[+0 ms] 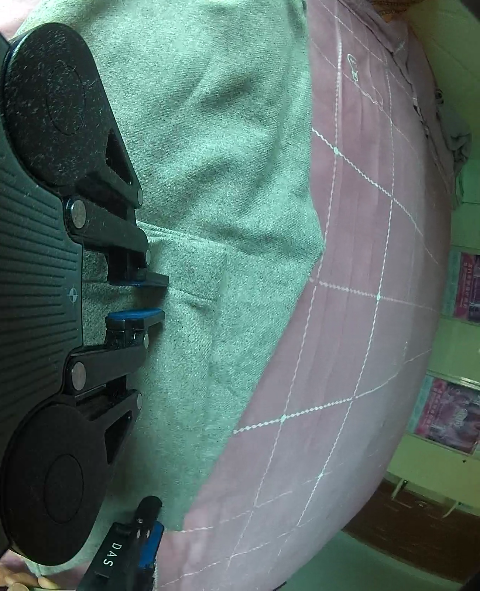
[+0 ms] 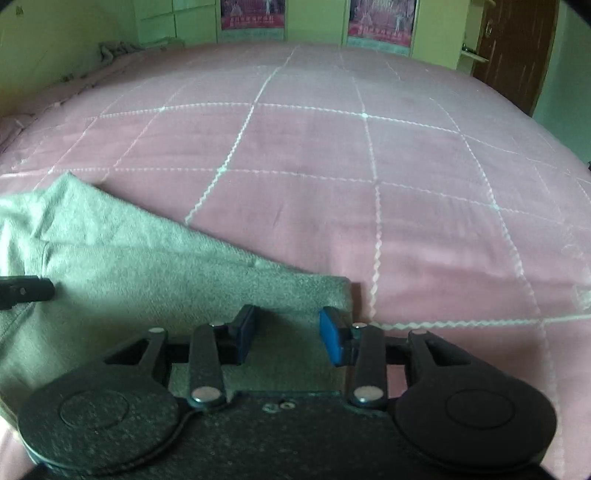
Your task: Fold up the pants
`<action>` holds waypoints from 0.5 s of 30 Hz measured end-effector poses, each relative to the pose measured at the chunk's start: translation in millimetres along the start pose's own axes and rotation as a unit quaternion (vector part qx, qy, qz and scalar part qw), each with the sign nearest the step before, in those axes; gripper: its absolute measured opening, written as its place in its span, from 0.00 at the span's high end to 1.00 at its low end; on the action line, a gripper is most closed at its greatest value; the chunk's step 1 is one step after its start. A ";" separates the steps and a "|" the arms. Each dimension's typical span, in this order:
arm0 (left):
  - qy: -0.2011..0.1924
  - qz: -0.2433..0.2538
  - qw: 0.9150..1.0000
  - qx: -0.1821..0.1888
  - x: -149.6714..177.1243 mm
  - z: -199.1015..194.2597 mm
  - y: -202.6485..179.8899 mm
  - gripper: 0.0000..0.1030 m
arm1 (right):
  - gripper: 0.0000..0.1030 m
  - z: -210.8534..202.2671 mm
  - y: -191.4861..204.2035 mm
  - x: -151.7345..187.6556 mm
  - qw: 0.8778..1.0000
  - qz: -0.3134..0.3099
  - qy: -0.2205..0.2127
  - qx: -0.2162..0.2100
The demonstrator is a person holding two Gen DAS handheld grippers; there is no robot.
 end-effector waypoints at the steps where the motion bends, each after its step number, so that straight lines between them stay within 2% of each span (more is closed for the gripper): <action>1: -0.004 0.009 1.000 -0.001 1.6 -0.4 -2.2 0.86 | 0.62 0.1 0.9 0.7 1.000 -0.001 0.000 0.001; 6: -0.004 0.027 1.000 -0.012 8.1 -9.6 -10.6 0.86 | 0.62 -2.6 5.5 2.5 1.000 -0.010 0.007 0.009; 10: -0.001 0.044 0.999 -0.004 30.5 -28.6 -9.7 0.86 | 0.62 -18.1 14.4 0.0 1.000 -0.021 0.013 0.016; 12: 0.000 0.047 0.999 0.001 44.3 -39.1 -8.3 0.86 | 0.62 -26.7 20.5 8.6 1.000 -0.028 0.011 0.004; 15: 0.005 0.041 0.999 0.011 58.8 -51.5 -5.4 0.86 | 0.61 -41.3 40.1 33.1 0.997 -0.073 -0.002 0.026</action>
Point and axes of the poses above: each gripper's, at about its wrist camera, not at the fingertips, and z roughly the way its jaws point, y to its left, x to its underside, the point moved 2 cm from there along z, roughly the way its jaws point, and after that the axes turned 7 degrees about -z, right-handed, at the moved point
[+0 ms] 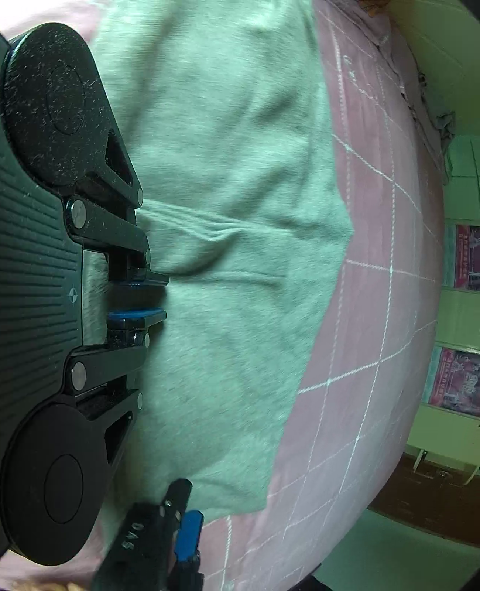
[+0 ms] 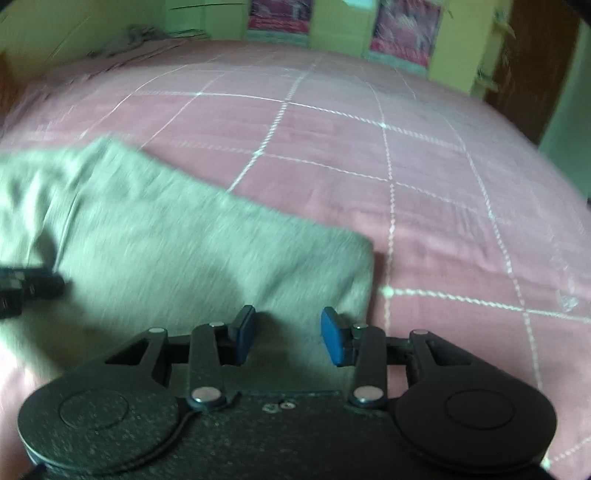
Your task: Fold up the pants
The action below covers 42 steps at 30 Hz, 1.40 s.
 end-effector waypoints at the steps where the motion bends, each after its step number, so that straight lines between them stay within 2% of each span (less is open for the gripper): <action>1: 0.001 -0.006 1.000 0.003 2.1 -2.2 2.2 0.86 | 0.61 -5.6 4.7 6.0 1.000 -0.005 -0.004 0.003; 7: 0.003 -0.014 1.000 0.009 9.0 -8.4 7.4 0.86 | 0.61 -25.0 5.1 23.6 1.000 0.011 -0.001 -0.018; 9: -0.002 -0.003 1.000 0.005 11.3 -6.6 5.2 0.86 | 0.61 -27.0 6.1 28.8 1.000 0.016 -0.002 -0.017; 23: -0.004 0.006 1.000 0.001 11.6 -4.8 3.2 0.86 | 0.61 -28.3 9.8 29.0 0.999 0.027 0.013 -0.011; 31: 0.011 0.009 1.000 0.007 4.6 -6.6 5.2 0.86 | 0.61 -34.2 11.9 29.3 0.999 0.027 0.020 -0.010; 35: 0.003 0.032 0.999 0.004 -2.5 -10.9 0.8 0.86 | 0.62 -37.3 7.6 20.5 0.999 0.029 0.028 -0.017; 38: -0.022 0.043 0.999 -0.009 -14.4 -11.3 -3.2 0.86 | 0.61 -41.0 1.3 7.3 0.999 0.043 0.006 -0.010; 42: -0.015 0.036 0.999 -0.023 -37.5 12.7 2.9 0.86 | 0.61 -26.6 -1.2 -16.8 0.999 0.045 -0.005 0.001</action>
Point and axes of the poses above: each gripper's, at about its wrist camera, not at the fingertips, and z roughly the way its jaws point, y to its left, x to its underside, the point moved 2 cm from there along z, roughly the way its jaws point, and after that the axes turned 7 degrees about -z, right-handed, at the moved point
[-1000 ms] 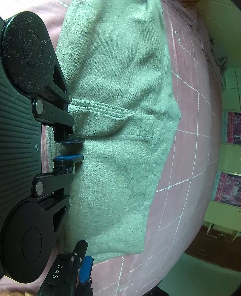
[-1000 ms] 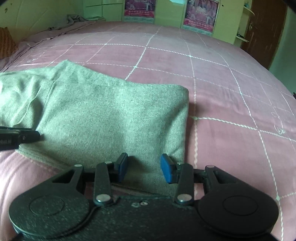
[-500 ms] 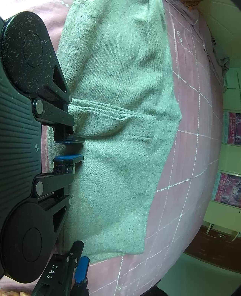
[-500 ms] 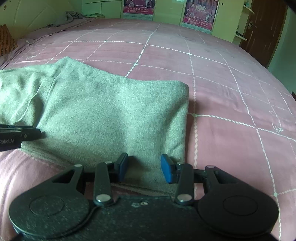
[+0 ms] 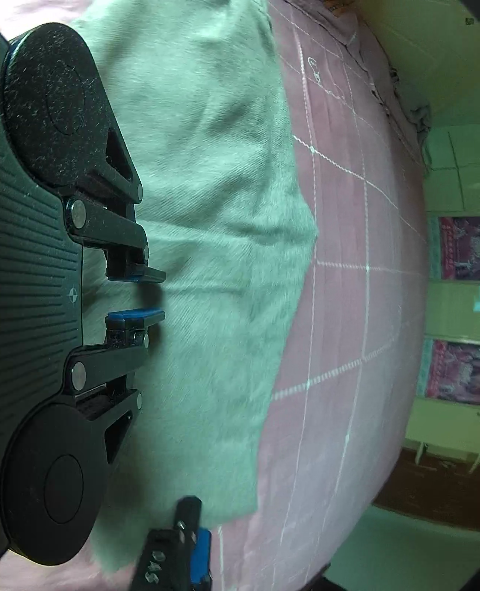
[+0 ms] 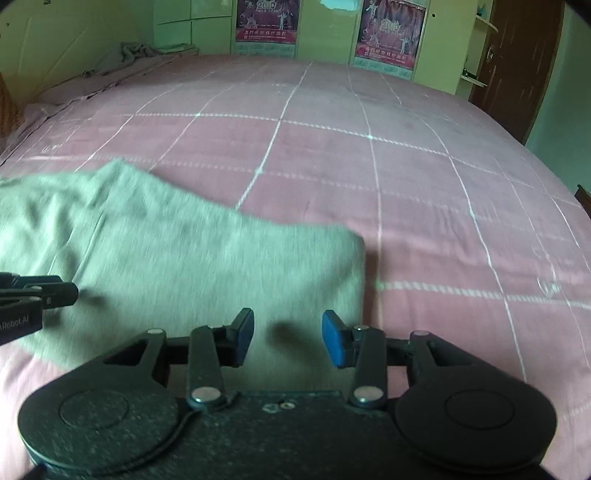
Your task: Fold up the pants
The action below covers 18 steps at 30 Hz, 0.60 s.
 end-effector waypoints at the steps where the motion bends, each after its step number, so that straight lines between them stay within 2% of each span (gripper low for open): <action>1: 0.001 -0.004 1.000 -0.001 -3.5 6.5 3.1 0.86 | 0.61 5.3 0.1 -5.7 1.000 0.002 0.001 0.001; 4: 0.013 -0.015 1.000 0.003 -8.7 20.7 10.0 0.86 | 0.59 23.5 -0.3 -19.8 1.000 0.009 0.002 0.011; 6: 0.015 -0.015 1.000 0.008 -9.7 22.7 11.0 0.86 | 0.57 43.6 -0.8 -18.9 0.999 0.006 0.036 0.017; 7: 0.017 -0.024 0.999 0.013 -9.9 21.4 13.8 0.86 | 0.56 53.9 -1.1 -16.5 0.999 0.006 0.053 0.012; 10: 0.020 -0.066 0.997 0.029 -6.3 7.9 28.7 0.86 | 0.55 52.2 -0.9 -20.6 0.998 0.011 0.058 0.018; 14: 0.011 -0.104 0.994 0.021 14.4 -18.8 58.4 0.86 | 0.50 18.0 10.5 -6.3 0.999 0.032 0.017 -0.032; 18: 0.014 -0.175 0.984 0.011 34.9 -41.5 106.2 0.86 | 0.50 -2.3 40.8 18.8 0.997 0.035 0.010 -0.074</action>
Point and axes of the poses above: each gripper's, at about its wrist camera, not at the fingertips, and z roughly the way its jaws point, y to its left, x to its underside, the point moved 2 cm from there along z, roughly the way its jaws point, and after that the axes turned 7 degrees about -z, right-handed, at the moved point
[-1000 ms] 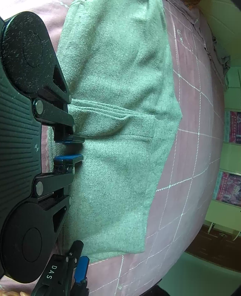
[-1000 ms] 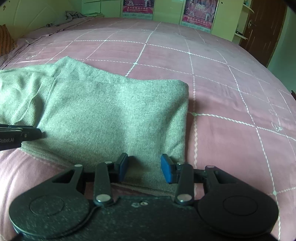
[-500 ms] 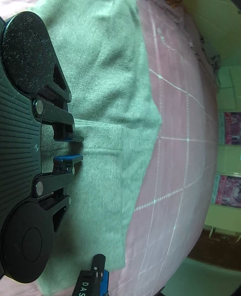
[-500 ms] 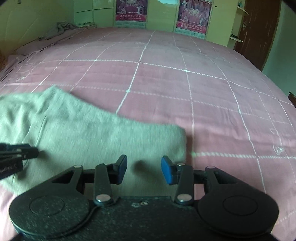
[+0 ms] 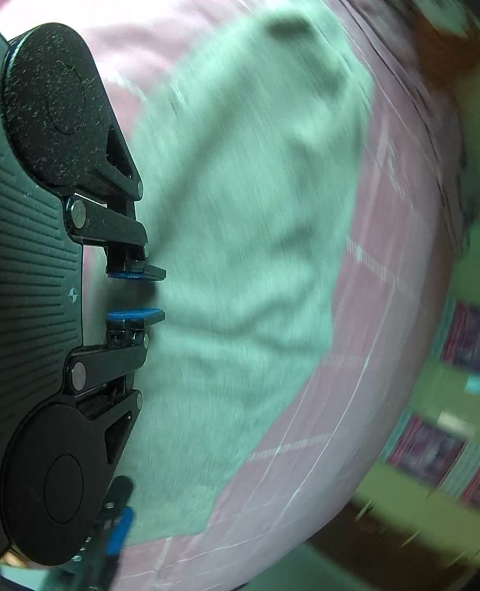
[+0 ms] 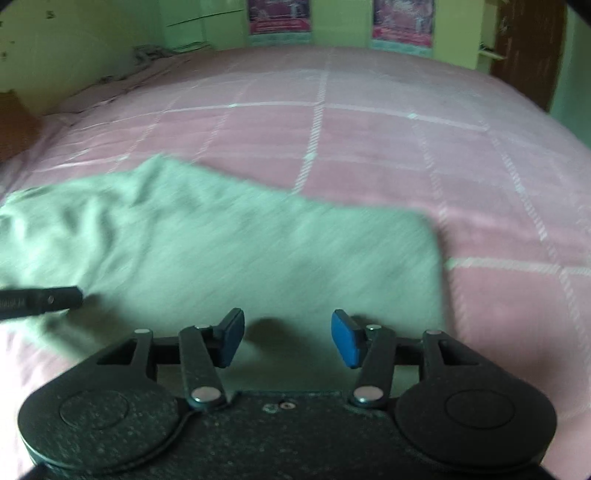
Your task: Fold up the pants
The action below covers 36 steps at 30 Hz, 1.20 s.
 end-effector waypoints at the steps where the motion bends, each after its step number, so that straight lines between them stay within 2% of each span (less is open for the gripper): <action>1: -0.004 -0.021 1.000 0.006 -1.5 -7.5 14.4 0.86 | 0.50 -3.7 6.6 3.7 1.000 -0.001 -0.004 -0.007; 3: -0.011 -0.067 0.998 0.008 -7.9 -22.6 42.8 0.86 | 0.49 -7.5 21.2 6.2 1.000 -0.014 -0.010 -0.013; 4: -0.019 -0.086 0.996 -0.006 -12.1 -30.4 56.8 0.86 | 0.49 -7.2 25.5 6.5 1.000 -0.020 -0.011 -0.012; 5: -0.028 -0.105 0.994 -0.016 -16.7 -37.9 70.8 0.81 | 0.49 -7.4 27.8 5.5 1.000 -0.020 -0.009 -0.013; 6: -0.037 -0.125 0.991 -0.021 -20.8 -43.8 87.0 0.61 | 0.49 -5.9 28.6 5.0 1.000 -0.015 -0.006 -0.014; 7: -0.044 -0.152 0.987 -0.023 -24.9 -48.0 103.9 0.45 | 0.48 -4.7 28.7 5.0 1.000 -0.008 -0.004 -0.015; 8: -0.050 -0.180 0.982 -0.028 -27.9 -49.8 119.5 0.20 | 0.47 -3.4 28.3 4.8 1.000 -0.001 -0.003 -0.016; 9: -0.062 -0.205 0.976 -0.030 -32.4 -51.1 134.5 0.16 | 0.46 -1.5 29.0 4.0 1.000 0.003 -0.003 -0.016; 11: -0.073 -0.245 0.967 -0.016 -38.6 -52.0 159.0 0.17 | 0.46 0.8 32.3 6.3 1.000 -0.003 -0.005 -0.010; 14: -0.063 -0.310 0.948 0.025 -43.3 -36.6 185.9 0.17 | 0.45 1.3 35.5 8.1 1.000 -0.012 -0.008 -0.003; 17: -0.046 -0.346 0.936 0.052 -39.7 -12.0 196.7 0.35 | 0.44 1.3 34.4 8.0 1.000 -0.012 -0.008 -0.003; 20: -0.037 -0.386 0.918 0.078 -33.4 13.3 205.9 0.41 | 0.43 2.3 34.4 7.6 1.000 -0.015 -0.007 -0.002; 21: -0.039 -0.391 0.916 0.084 -32.7 20.6 207.9 0.42 | 0.43 2.4 34.7 7.7 1.000 -0.017 -0.008 -0.001; 23: -0.047 -0.395 0.913 0.094 -34.3 33.6 209.4 0.43 | 0.42 3.4 34.6 7.9 1.000 -0.020 -0.009 0.000; 25: -0.053 -0.396 0.911 0.102 -39.9 46.1 207.8 0.47 | 0.42 4.9 34.8 7.9 1.000 -0.020 -0.010 0.001; 27: -0.055 -0.396 0.911 0.101 -48.2 61.2 207.3 0.68 | 0.42 6.0 35.5 8.2 1.000 -0.021 -0.010 0.004; 29: -0.053 -0.408 0.905 0.108 -51.1 75.1 210.5 0.77 | 0.42 7.1 36.7 7.7 1.000 -0.023 -0.010 0.008; 31: -0.056 -0.415 0.902 0.110 -52.5 81.7 210.3 0.79 | 0.42 7.4 37.1 6.2 1.000 -0.023 -0.008 0.011; 33: -0.066 -0.400 0.909 0.102 -56.2 78.6 206.1 0.82 | 0.43 6.7 38.6 2.3 0.999 -0.030 -0.005 0.015; 36: -0.099 -0.347 0.928 0.096 -67.1 54.5 184.9 0.83 | 0.45 -1.1 40.6 -13.3 0.999 -0.036 -0.028 0.020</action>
Point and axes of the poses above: each gripper's, at about its wrist camera, not at the fingertips, and z roughly the way its jaws point, y to its left, x to its underside, the point moved 2 cm from there along z, roughly the way its jaws point, and after that the axes turned 7 degrees about -z, right-handed, at the moved point
